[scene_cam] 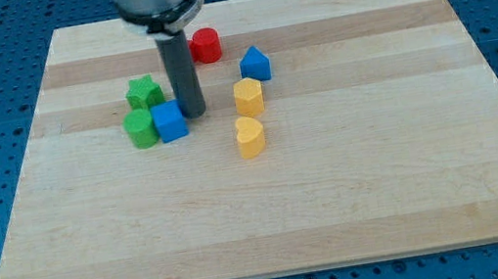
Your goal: Move the blue cube into the red circle
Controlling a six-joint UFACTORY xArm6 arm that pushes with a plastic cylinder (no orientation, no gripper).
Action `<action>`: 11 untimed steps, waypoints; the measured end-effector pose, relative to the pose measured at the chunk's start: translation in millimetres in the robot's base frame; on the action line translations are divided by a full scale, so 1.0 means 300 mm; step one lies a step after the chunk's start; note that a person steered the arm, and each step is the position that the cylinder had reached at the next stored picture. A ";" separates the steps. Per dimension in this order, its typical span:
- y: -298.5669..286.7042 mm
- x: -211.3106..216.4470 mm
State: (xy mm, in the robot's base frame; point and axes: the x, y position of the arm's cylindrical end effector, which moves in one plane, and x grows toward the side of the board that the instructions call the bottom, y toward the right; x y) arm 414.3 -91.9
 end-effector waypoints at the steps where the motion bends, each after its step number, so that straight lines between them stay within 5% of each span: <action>1: 0.007 0.095; 3: -0.169 0.206; 6: -0.083 -0.173; 9: 0.011 -0.084; 11: 0.063 -0.257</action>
